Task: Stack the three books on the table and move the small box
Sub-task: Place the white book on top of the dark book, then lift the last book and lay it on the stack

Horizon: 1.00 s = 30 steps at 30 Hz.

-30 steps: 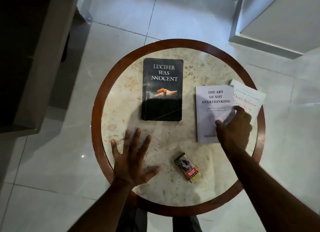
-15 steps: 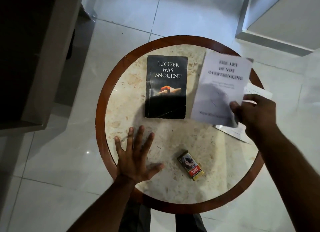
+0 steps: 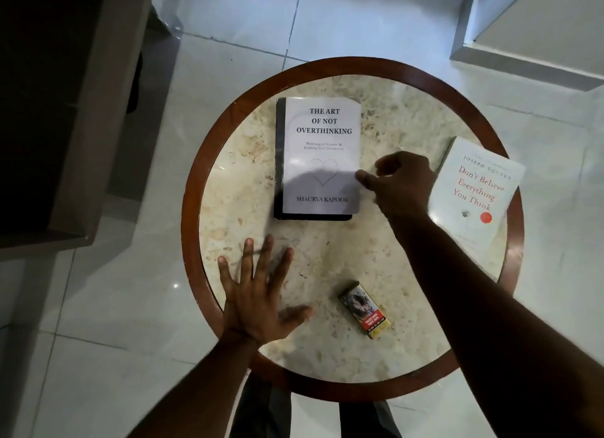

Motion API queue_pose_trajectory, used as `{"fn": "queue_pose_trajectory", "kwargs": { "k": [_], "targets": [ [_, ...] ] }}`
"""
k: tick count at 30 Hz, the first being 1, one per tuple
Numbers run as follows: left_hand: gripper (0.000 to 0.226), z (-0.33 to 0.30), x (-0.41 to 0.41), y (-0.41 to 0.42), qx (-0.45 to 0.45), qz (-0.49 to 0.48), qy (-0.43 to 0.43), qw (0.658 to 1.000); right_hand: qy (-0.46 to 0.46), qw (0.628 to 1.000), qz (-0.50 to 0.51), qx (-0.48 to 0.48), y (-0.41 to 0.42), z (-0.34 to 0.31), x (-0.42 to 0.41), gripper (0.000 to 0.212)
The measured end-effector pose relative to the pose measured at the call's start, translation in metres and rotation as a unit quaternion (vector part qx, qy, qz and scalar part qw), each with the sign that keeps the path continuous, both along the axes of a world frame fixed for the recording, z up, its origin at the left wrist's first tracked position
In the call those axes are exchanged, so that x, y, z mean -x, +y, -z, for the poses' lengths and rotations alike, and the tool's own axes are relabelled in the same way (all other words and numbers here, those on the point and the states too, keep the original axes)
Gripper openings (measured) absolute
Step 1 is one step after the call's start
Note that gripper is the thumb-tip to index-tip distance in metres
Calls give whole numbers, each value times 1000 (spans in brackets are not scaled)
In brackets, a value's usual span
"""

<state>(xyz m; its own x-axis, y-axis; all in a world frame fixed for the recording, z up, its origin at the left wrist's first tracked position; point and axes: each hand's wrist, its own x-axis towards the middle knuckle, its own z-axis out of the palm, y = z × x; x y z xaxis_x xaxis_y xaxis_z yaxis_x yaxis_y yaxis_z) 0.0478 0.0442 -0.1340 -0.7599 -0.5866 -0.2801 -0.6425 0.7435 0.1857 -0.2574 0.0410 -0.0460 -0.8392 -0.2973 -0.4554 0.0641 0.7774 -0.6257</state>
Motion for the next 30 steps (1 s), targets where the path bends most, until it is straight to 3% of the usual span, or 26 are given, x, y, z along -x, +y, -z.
{"fn": "queue_pose_trajectory", "kwargs": {
  "k": [4, 6, 8, 12, 16, 19, 24, 27, 30],
  "targets": [
    [117, -2, 2, 0, -6, 1, -22, 1000, 129, 981, 124, -79, 69, 2, 10, 23],
    [117, -2, 2, 0, -5, -1, -30, 1000, 125, 967, 165, -151, 98, 9, 14, 36],
    [116, -2, 2, 0, -6, -1, -28, 1000, 109, 966, 175, -156, 116, 15, 16, 51],
    [114, -4, 1, 1, -6, 2, -18, 1000, 123, 970, 178, -113, 119, 21, 14, 61],
    [116, -4, 1, -1, -8, 3, -34, 999, 90, 964, 247, -37, 108, 17, 10, 70],
    [116, -4, 2, -2, -10, 3, -40, 999, 70, 953, 295, 18, 100, 14, 8, 67],
    [114, -6, 2, 0, -9, 2, -33, 999, -47, 905, 400, 135, 83, 4, 14, 56],
    [115, -6, 1, 0, 1, 1, -23, 1000, -64, 901, 366, 224, 60, -11, 9, 49],
    [116, -6, 1, 0, 15, 5, -14, 1000, -48, 940, 224, 254, 30, -21, -4, 48]
  ]
}}
